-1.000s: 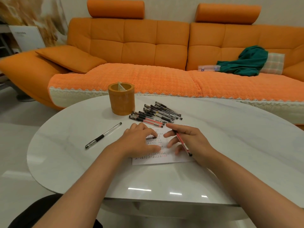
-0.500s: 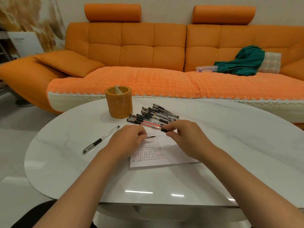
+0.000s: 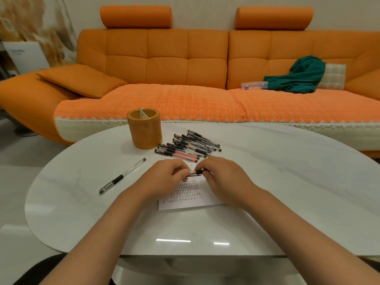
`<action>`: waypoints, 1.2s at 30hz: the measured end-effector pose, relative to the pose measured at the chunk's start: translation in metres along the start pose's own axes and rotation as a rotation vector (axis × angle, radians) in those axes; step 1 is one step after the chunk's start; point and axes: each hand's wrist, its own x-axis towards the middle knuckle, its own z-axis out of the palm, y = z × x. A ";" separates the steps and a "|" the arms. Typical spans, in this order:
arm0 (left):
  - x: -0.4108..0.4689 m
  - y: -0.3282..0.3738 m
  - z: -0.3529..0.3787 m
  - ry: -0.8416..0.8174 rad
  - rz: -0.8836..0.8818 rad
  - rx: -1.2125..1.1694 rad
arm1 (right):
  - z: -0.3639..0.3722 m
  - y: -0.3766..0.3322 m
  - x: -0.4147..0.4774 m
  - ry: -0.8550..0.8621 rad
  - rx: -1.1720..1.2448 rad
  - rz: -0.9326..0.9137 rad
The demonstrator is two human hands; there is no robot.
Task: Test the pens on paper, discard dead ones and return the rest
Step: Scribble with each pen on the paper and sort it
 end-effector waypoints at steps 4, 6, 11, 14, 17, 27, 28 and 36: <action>-0.006 0.010 0.002 -0.125 0.008 -0.156 | -0.001 -0.005 -0.005 -0.016 -0.165 -0.079; -0.008 0.014 0.003 -0.176 0.003 -0.204 | 0.000 -0.007 -0.004 0.009 -0.293 -0.092; -0.012 0.017 0.003 -0.218 -0.033 -0.261 | 0.002 -0.015 -0.006 0.099 -0.321 -0.095; -0.012 0.015 0.000 -0.234 -0.057 -0.267 | 0.007 -0.017 -0.008 0.095 -0.318 -0.077; -0.011 0.014 -0.002 -0.223 -0.070 -0.240 | 0.009 -0.014 -0.007 0.069 -0.268 -0.106; 0.000 -0.011 -0.019 0.082 -0.141 0.092 | 0.019 0.010 0.003 0.031 0.083 0.009; 0.001 -0.015 -0.020 0.079 -0.143 0.092 | 0.019 0.009 0.004 0.038 0.085 0.015; -0.002 -0.057 -0.045 0.225 -0.212 0.384 | 0.024 -0.005 0.029 0.129 -0.056 0.065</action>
